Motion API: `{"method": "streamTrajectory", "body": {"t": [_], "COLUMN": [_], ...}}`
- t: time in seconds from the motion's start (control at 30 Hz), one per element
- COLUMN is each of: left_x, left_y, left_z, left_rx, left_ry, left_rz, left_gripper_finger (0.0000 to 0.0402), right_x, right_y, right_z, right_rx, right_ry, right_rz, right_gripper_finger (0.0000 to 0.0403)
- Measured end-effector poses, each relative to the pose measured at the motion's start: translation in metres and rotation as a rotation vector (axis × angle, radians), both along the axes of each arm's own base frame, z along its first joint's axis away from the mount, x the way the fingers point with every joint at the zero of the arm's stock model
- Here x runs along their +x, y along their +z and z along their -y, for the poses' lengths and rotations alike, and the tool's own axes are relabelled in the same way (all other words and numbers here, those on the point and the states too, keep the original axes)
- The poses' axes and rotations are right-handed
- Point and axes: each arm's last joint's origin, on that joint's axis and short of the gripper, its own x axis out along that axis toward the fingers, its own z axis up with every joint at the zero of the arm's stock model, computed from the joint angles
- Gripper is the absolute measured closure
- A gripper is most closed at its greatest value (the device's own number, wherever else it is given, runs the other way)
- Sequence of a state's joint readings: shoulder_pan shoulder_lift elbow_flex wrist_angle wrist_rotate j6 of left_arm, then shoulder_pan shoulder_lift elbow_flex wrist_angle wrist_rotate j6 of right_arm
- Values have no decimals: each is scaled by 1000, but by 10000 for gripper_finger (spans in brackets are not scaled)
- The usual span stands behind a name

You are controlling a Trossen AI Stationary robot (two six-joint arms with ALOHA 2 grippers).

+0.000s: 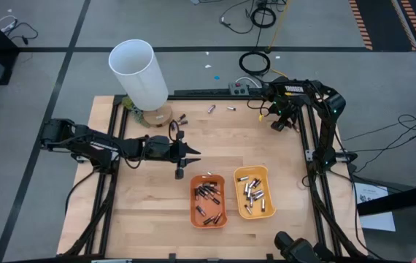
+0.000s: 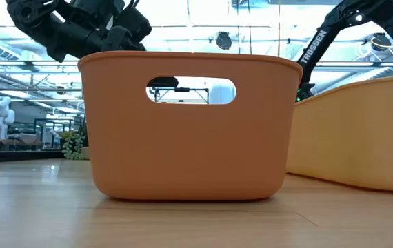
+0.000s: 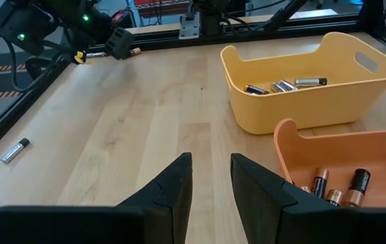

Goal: Sort batteries

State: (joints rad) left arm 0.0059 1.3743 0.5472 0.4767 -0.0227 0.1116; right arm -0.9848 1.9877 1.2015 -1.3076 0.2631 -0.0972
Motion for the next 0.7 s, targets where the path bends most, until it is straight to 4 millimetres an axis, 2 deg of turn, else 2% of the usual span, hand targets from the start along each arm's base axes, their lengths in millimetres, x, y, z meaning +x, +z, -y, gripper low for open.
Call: {"method": "streamTrajectory", "body": {"t": [0.23, 0.4, 0.53, 0.7], "left_x": [0, 0, 0, 0], "left_y": [0, 0, 0, 0], "left_z": [0, 0, 0, 0], "left_rx": [0, 0, 6, 7], "left_ry": [0, 0, -2, 0], "left_rz": [0, 0, 4, 4], "left_gripper_finger": [288, 288, 288, 288], "right_x": [-1, -1, 2, 10], "right_y": [-2, -2, 0, 0], "right_z": [1, 0, -6, -10], "right_rx": [-16, -14, 18, -13], "right_ry": [19, 25, 50, 112], "right_rz": [-34, -40, -69, -105], "right_gripper_finger": [298, 304, 286, 239]}}
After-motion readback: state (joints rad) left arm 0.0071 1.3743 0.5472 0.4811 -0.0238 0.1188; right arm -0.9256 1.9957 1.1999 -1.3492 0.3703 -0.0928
